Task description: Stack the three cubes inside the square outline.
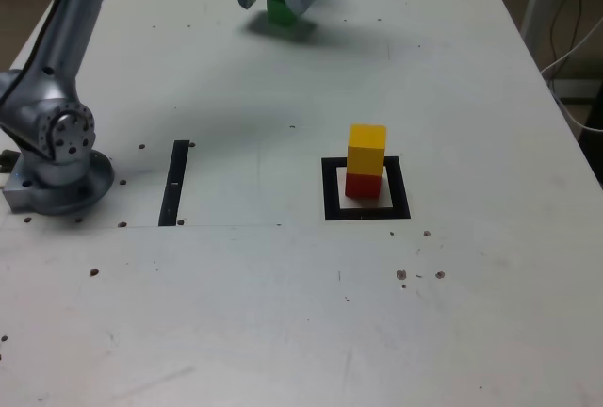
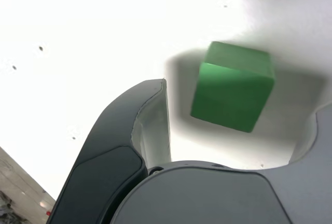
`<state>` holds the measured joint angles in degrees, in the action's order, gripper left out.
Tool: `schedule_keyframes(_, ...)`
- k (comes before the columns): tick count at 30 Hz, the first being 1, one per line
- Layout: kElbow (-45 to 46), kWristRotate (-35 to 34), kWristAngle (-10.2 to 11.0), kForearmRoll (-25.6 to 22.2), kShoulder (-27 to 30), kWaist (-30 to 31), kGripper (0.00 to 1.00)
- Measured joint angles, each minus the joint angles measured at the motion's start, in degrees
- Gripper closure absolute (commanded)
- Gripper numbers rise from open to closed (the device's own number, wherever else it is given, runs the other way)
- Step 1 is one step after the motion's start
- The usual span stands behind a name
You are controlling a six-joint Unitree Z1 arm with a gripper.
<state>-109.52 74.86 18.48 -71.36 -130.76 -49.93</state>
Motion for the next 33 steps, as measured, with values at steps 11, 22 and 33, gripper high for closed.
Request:
schedule_keyframes(11,-1.4,2.4,-0.2,0.1,-0.3,0.0,0.19)
schedule_keyframes(22,-4.5,3.1,-0.4,0.1,-2.3,0.0,0.31)
schedule_keyframes(33,-4.5,3.7,-2.2,0.4,-2.6,0.0,0.49)
